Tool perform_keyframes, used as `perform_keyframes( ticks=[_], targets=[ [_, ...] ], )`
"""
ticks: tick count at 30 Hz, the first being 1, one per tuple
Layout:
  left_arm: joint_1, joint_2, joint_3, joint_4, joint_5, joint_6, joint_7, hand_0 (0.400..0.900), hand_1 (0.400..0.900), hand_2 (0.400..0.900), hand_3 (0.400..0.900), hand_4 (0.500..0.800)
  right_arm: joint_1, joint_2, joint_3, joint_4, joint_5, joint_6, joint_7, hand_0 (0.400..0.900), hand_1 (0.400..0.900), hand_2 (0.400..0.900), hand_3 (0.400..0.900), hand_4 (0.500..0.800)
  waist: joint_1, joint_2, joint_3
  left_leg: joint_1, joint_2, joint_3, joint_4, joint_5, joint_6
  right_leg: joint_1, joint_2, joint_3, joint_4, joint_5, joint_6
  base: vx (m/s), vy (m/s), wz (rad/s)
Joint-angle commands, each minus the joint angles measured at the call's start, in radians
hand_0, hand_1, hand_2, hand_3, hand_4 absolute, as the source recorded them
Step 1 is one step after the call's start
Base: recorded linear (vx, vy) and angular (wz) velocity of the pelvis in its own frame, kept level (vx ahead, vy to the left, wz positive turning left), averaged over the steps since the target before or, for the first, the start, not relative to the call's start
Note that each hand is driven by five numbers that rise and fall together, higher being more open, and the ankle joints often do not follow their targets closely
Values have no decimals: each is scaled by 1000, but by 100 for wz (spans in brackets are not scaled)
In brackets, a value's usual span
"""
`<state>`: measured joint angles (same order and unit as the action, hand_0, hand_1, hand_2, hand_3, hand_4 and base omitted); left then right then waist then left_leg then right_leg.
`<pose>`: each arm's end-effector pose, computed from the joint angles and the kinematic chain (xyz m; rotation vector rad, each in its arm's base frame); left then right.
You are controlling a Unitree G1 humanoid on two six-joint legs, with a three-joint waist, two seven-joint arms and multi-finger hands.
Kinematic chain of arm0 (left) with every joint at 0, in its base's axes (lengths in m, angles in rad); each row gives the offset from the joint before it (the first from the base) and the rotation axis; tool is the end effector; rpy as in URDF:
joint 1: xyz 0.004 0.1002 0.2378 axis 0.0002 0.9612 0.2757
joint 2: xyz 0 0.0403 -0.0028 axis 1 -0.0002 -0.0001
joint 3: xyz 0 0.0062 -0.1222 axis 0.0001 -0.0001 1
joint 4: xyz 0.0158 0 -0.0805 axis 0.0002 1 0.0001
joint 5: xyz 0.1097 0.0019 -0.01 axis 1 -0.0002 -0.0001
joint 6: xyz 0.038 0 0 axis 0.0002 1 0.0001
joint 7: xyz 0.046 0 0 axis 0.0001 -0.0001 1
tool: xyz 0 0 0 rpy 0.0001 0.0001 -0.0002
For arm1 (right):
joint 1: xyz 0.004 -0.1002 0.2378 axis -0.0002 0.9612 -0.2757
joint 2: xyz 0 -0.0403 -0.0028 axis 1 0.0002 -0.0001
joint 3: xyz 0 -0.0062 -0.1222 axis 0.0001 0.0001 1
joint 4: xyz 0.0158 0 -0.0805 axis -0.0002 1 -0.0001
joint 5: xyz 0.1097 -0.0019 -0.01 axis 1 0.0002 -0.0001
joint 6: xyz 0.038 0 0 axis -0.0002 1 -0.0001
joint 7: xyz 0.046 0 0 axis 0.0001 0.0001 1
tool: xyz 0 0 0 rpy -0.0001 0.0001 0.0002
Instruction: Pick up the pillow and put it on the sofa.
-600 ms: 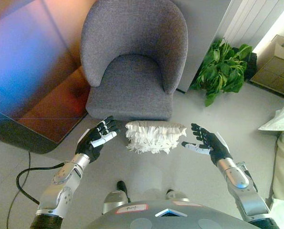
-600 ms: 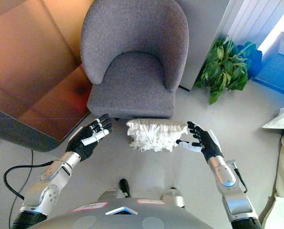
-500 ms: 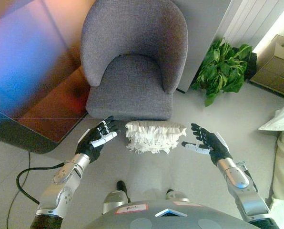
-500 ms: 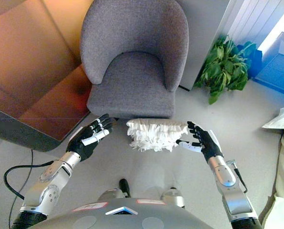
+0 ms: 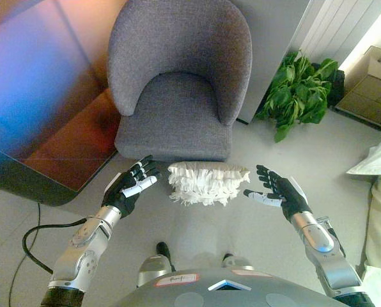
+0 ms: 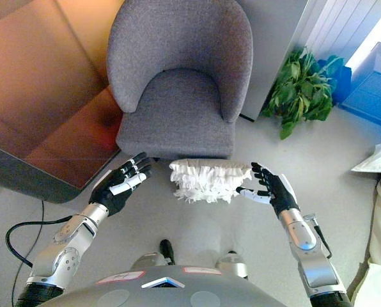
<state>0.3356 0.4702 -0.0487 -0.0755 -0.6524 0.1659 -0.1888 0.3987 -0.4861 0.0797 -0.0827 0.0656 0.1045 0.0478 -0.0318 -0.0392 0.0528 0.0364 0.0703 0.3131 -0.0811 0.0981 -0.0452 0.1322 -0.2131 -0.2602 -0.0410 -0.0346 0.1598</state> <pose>0.1305 0.2427 -0.0047 -0.2377 0.4202 -0.1603 0.1143 -0.2445 -0.0093 -0.3881 0.4544 0.0961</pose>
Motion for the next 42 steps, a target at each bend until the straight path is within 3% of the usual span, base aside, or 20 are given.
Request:
perform_keyframes(
  ticks=[1, 15, 26, 28, 32, 35, 39, 42],
  targets=[
    [-108, -4, 60, -45, -35, -73, -12, 900, 900, 900, 900, 800, -104, -37, -47, -116, -14, -99, -51, 900, 900, 900, 900, 800, -7, 2, -5, 99, 42, 14, 29, -123, -9, -75, 16, -31, -46, 133, 8, 0, 0, 0],
    [-99, -9, 64, -60, -56, -98, 2, 900, 900, 900, 900, 800, -94, -39, -52, -125, -12, -105, -46, 900, 900, 900, 900, 800, -8, -2, -3, 97, 54, 17, 33, -119, -14, -74, 30, -28, -46, 125, -2, 7, -15, 0],
    [-84, -13, 83, -76, -104, -170, 47, 900, 900, 900, 900, 800, -92, -49, -54, -128, 1, -117, -44, 900, 900, 900, 900, 800, -3, -21, 22, 48, 98, -9, 122, -119, -32, -80, 62, 2, -46, 113, -40, 18, -89, -4],
    [-80, -19, 90, -83, -118, -184, 58, 900, 900, 900, 900, 800, -99, -60, -57, -118, 10, -133, -48, 900, 900, 900, 900, 800, 4, -29, 45, 3, 142, -40, 212, -88, -58, -88, 75, 12, -39, 107, -58, -32, -169, -8],
    [-71, -21, 89, -92, -135, -228, 66, 900, 900, 900, 900, 800, -110, -95, -61, -111, 31, -163, -49, 900, 900, 900, 900, 800, 7, -44, 83, -83, 193, -104, 451, -24, -83, -116, 90, 33, -26, 113, -98, -42, -133, -9],
    [-46, -25, 90, -92, -151, -246, 53, 900, 900, 900, 900, 800, -87, -115, -73, -102, 42, -179, -56, 900, 900, 900, 900, 800, 14, -62, 105, -163, 188, -137, 576, 19, -74, -105, 90, 47, -24, 114, -119, 83, -94, -3],
    [14, -38, 115, -113, -143, -250, 13, 900, 900, 900, 900, 800, -35, -109, -104, -122, 46, -193, -35, 900, 900, 900, 900, 800, 31, -52, 118, -170, 170, -135, 462, 34, -65, -68, 103, 55, -20, 89, -105, 186, 59, -10],
    [26, -40, 118, -107, -160, -260, 0, 900, 900, 900, 900, 800, 1, -109, -125, -138, 40, -203, -20, 900, 900, 900, 900, 800, 39, -22, 119, -170, 185, -114, 237, 117, -91, -33, 117, 62, -37, 65, -89, 239, 166, -21]
  ],
)
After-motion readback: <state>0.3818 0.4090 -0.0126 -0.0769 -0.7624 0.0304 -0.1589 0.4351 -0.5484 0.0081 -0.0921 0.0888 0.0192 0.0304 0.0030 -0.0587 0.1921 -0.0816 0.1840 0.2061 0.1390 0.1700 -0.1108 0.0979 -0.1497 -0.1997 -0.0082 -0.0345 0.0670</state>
